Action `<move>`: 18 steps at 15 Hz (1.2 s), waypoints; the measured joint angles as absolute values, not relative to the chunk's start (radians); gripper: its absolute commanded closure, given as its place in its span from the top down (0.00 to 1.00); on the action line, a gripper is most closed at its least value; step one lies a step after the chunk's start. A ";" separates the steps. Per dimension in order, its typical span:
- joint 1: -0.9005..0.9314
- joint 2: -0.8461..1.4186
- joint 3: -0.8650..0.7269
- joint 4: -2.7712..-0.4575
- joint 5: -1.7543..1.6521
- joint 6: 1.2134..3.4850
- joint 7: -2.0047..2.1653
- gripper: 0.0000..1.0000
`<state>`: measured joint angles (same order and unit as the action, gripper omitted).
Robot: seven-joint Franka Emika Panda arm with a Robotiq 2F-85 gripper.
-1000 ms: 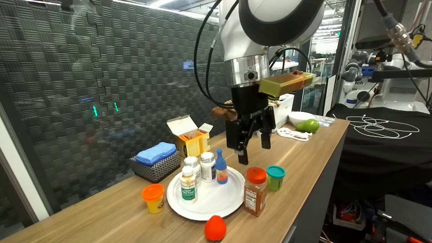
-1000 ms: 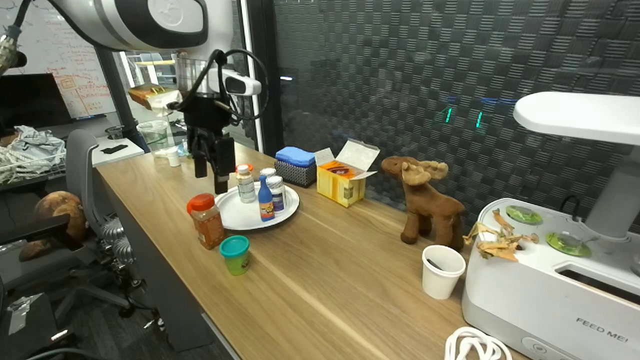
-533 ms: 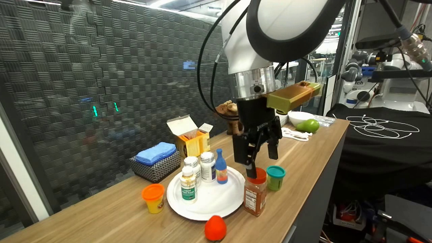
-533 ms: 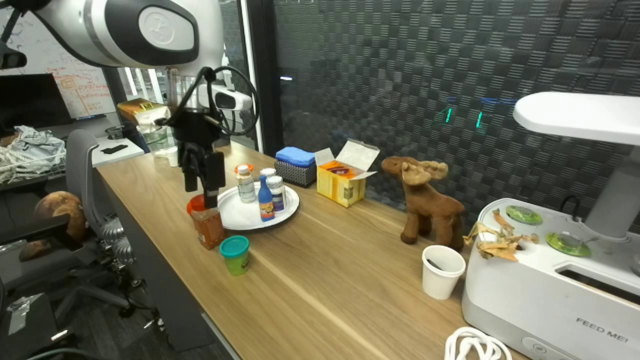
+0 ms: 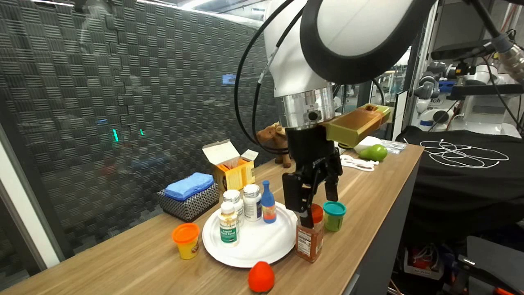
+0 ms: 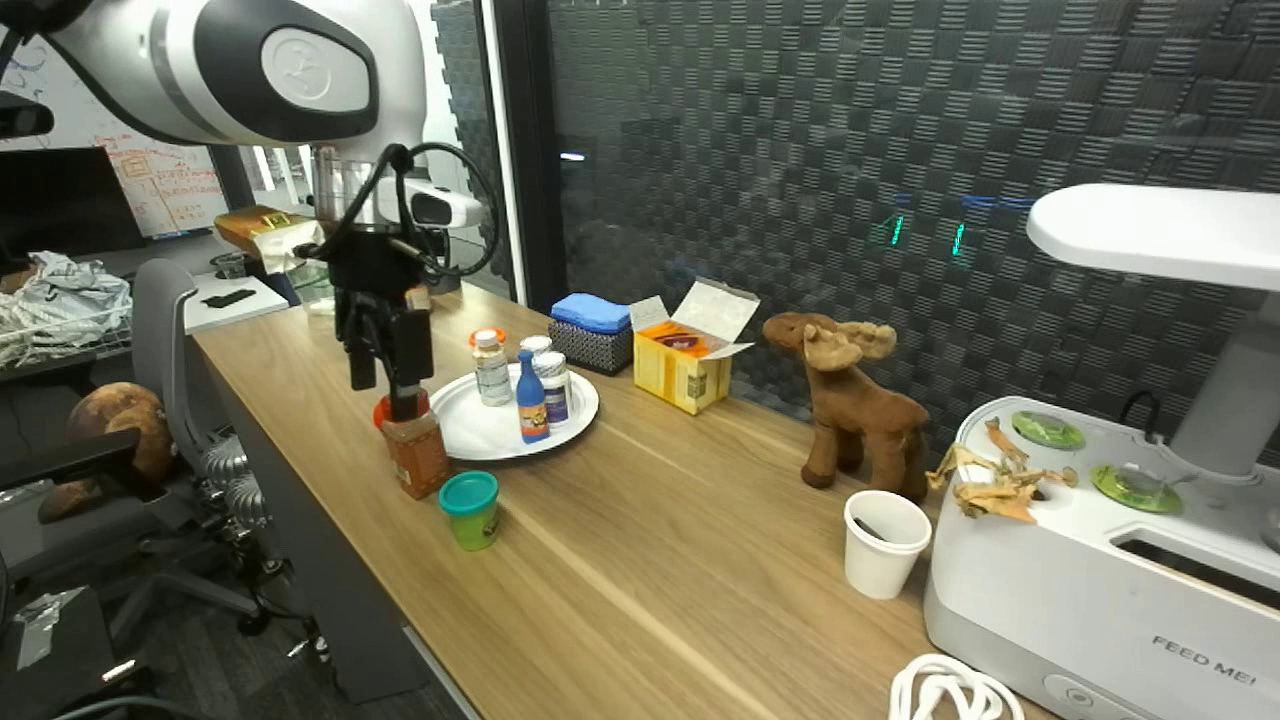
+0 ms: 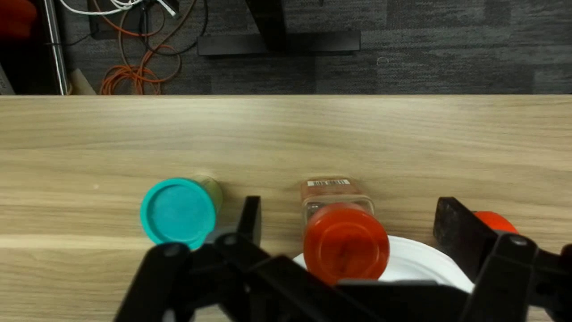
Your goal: Put all the bottles and the orange plushie surrounding the white plate on the white plate
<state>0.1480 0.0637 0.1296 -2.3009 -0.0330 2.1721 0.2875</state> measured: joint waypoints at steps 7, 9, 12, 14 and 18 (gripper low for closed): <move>0.157 0.075 0.132 -2.303 -0.050 2.200 0.288 0.53; 0.159 0.075 0.132 -2.303 -0.061 2.203 0.288 0.37; 0.159 0.074 0.132 -2.304 -0.071 2.206 0.288 0.22; 0.159 0.074 0.132 -2.304 -0.076 2.208 0.288 0.22; 0.162 0.068 0.133 -2.303 -0.109 2.209 0.288 0.22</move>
